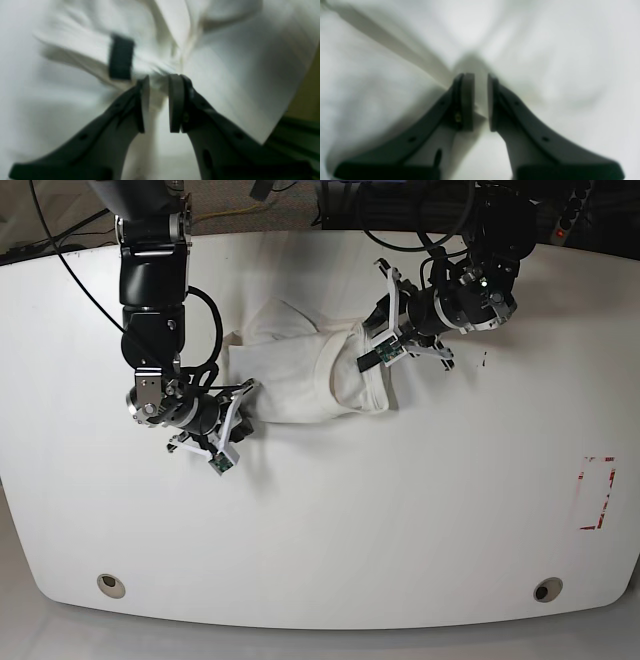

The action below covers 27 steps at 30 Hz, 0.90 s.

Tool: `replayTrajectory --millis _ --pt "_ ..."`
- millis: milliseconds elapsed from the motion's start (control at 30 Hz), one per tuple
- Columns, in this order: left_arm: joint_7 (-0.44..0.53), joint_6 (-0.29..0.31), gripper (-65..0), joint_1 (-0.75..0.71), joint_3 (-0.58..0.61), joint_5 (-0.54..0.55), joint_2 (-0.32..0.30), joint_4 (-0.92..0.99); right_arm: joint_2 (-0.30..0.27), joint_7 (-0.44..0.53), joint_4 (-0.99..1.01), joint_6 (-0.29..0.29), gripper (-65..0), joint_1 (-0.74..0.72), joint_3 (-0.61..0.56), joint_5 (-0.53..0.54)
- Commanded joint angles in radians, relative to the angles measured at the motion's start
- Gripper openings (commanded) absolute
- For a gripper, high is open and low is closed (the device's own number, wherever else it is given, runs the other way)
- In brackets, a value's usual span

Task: Fold the T-shirt properly
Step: 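Spread the bundle's ends apart with both grippers to flatten it, then fold the bundle over onto itself with the left gripper, right gripper holding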

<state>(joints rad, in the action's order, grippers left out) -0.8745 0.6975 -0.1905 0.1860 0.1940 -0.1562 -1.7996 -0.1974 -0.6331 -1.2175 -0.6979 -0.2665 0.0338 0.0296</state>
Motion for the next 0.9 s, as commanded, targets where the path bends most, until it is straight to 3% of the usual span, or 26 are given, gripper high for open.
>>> replayTrajectory --millis 0,200,367,500,600,867 --pt "0.03 0.001 -53.6 0.041 -0.001 0.006 0.0 0.085 -0.02 0.019 -0.061 0.0 -56.9 0.019 0.005 0.01" --pt "0.122 0.001 -53.6 0.142 -0.003 0.008 -0.001 0.24 -0.032 -0.041 -0.221 0.0 -56.9 0.148 0.005 0.013" --pt "0.131 0.001 -53.6 0.248 -0.004 0.008 -0.001 0.337 -0.021 -0.093 -0.361 0.0 -56.9 0.258 0.001 0.014" --pt "0.131 0.001 -53.6 0.342 -0.006 0.008 -0.004 0.393 0.046 -0.12 -0.463 0.0 -56.9 0.339 -0.001 0.005" --pt "0.131 0.001 -53.6 0.388 -0.021 0.008 -0.046 0.401 0.092 -0.143 -0.503 0.0 -56.9 0.373 -0.002 0.005" --pt "0.081 0.001 -53.6 0.428 -0.147 0.008 -0.108 0.261 0.253 -0.181 -0.522 0.0 -57.1 0.379 -0.068 0.003"
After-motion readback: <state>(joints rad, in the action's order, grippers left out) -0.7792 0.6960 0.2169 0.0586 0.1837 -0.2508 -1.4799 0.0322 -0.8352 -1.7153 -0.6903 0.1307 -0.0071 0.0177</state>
